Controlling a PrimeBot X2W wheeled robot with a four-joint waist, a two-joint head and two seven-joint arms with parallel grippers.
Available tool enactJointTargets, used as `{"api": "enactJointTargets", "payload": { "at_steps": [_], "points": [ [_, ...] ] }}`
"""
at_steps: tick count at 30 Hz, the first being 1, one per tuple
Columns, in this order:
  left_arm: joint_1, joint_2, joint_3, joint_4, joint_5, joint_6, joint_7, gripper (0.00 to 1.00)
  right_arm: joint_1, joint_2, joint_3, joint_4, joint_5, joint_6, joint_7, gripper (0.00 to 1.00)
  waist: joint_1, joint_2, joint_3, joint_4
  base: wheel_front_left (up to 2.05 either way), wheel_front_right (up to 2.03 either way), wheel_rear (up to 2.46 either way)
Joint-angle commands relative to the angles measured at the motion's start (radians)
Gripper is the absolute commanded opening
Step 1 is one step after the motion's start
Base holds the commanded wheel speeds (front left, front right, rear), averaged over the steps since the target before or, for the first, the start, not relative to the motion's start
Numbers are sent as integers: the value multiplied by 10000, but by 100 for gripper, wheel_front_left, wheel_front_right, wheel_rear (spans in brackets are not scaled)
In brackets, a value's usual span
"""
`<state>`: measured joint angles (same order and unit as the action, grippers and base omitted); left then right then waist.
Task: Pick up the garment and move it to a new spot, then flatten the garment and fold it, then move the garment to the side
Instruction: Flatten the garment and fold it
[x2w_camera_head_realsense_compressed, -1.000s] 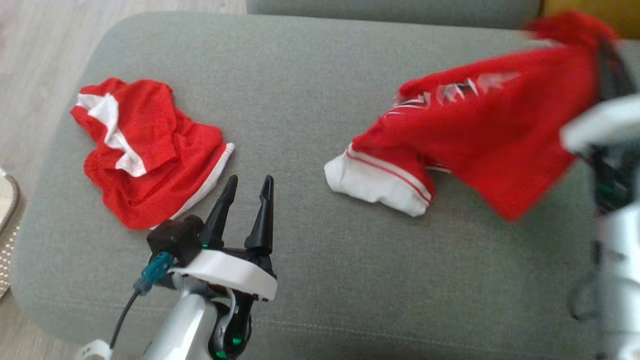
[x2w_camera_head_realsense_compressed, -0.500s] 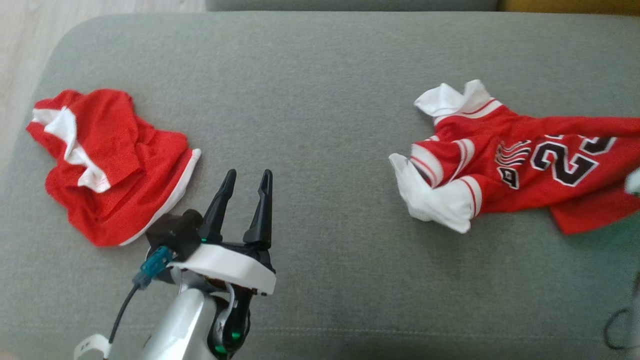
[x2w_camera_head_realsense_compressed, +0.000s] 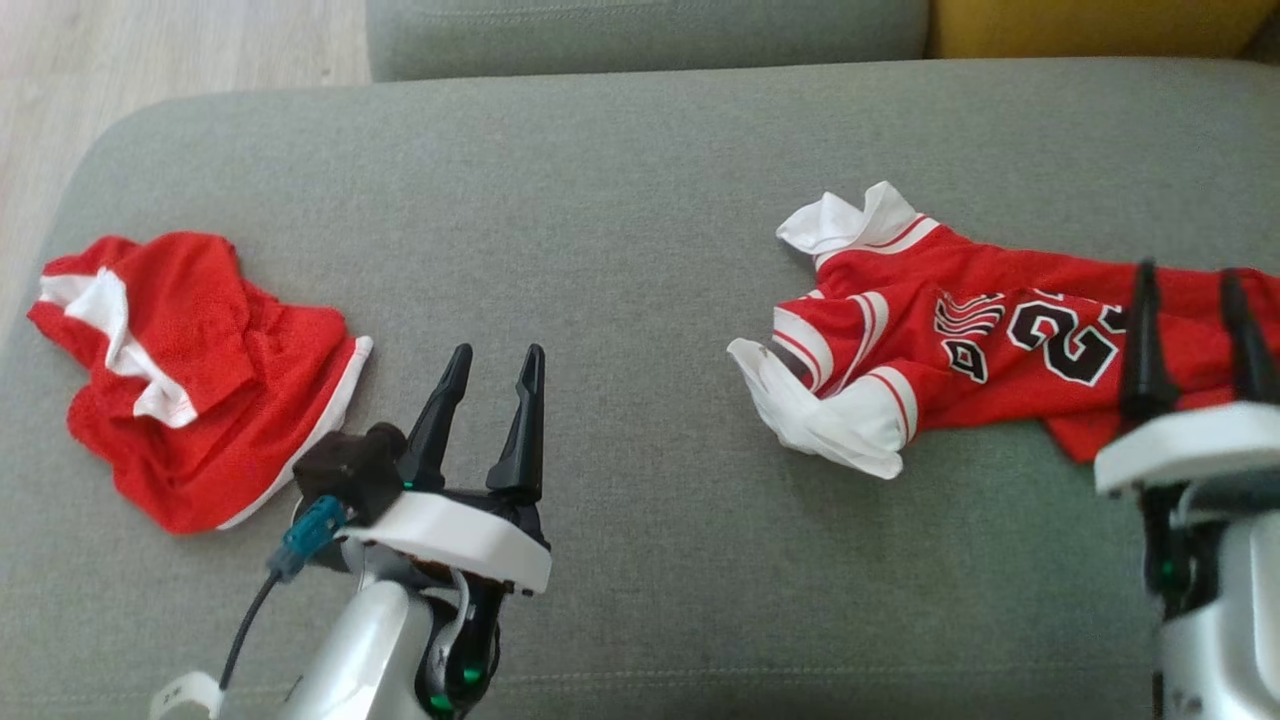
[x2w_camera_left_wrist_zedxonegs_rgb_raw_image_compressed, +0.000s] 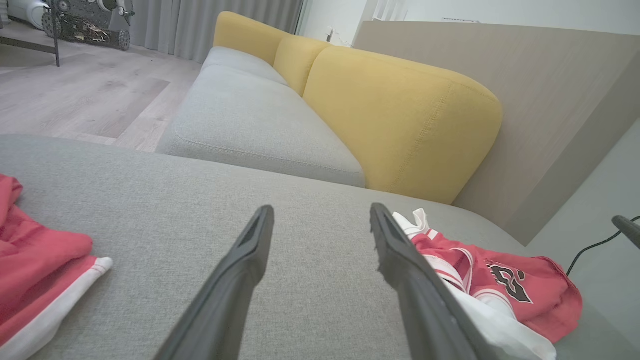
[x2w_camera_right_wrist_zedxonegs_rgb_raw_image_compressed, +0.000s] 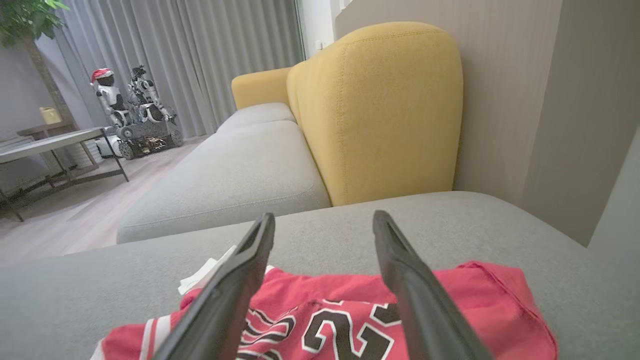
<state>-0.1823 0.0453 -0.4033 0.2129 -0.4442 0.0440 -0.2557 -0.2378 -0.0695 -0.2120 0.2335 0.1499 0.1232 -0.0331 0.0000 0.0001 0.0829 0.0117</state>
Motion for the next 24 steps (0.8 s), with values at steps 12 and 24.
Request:
{"api": "enactJointTargets", "payload": {
  "at_steps": [12,24],
  "points": [
    [-105,49,378,-352,-64,10,-61,100,1385,188,1274,-1784,788,75,73,100,0,-1,-182,-449,0,0,0],
    [-1988,49,-306,1162,-563,-221,218,100,1079,191,2155,-2059,793,75,-150,100,0,-1,608,-1578,0,0,0]
  ]
}}
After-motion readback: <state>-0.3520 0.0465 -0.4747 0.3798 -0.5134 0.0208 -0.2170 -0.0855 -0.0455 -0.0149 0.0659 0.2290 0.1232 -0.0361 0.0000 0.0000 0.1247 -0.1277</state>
